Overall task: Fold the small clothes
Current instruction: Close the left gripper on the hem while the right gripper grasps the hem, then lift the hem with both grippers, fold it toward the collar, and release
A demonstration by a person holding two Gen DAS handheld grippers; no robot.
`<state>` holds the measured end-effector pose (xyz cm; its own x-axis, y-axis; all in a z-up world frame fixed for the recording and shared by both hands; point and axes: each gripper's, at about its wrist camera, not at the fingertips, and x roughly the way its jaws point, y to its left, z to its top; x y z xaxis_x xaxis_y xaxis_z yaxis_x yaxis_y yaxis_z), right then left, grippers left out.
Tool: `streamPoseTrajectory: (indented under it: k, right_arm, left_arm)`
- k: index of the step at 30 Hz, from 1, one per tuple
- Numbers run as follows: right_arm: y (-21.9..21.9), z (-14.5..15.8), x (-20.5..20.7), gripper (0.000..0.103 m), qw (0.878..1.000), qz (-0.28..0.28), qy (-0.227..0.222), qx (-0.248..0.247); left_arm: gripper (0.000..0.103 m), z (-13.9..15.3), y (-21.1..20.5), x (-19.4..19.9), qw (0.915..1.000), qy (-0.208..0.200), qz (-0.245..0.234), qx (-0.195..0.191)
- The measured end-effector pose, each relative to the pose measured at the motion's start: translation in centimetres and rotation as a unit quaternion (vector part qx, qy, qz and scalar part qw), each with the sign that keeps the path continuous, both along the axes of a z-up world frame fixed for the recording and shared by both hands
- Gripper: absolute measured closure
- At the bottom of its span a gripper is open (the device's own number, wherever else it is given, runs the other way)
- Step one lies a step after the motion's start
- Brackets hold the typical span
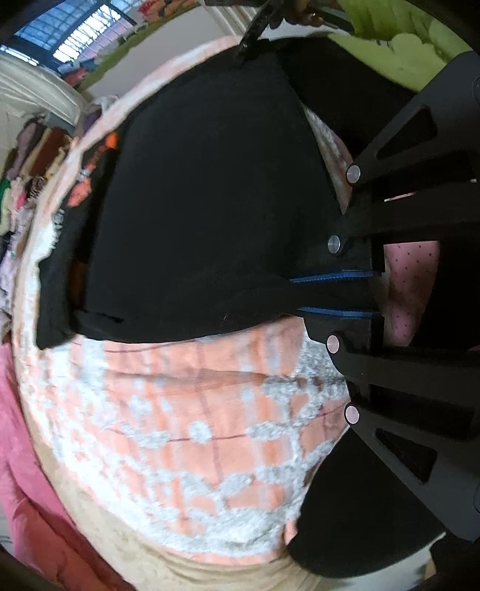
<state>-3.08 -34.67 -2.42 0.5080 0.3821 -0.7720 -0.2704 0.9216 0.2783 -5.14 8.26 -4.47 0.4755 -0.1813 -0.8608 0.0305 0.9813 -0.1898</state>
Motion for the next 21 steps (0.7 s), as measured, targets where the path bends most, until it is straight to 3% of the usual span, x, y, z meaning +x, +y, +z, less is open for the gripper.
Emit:
streamPoseTrajectory:
  k: [6, 21]
  right_arm:
    - [-0.9, 3.0, -0.5, 0.097, 0.996, 0.0, -0.046, 0.08]
    - [-0.4, 8.6, 2.4, 0.097, 0.988, -0.008, -0.121, 0.094]
  left_arm:
    - [0.098, 2.7, 0.9, 0.3, 0.9993, -0.032, 0.007, -0.02]
    - [0.098, 6.6, 1.9, 4.6, 0.9958, -0.071, 0.028, -0.049]
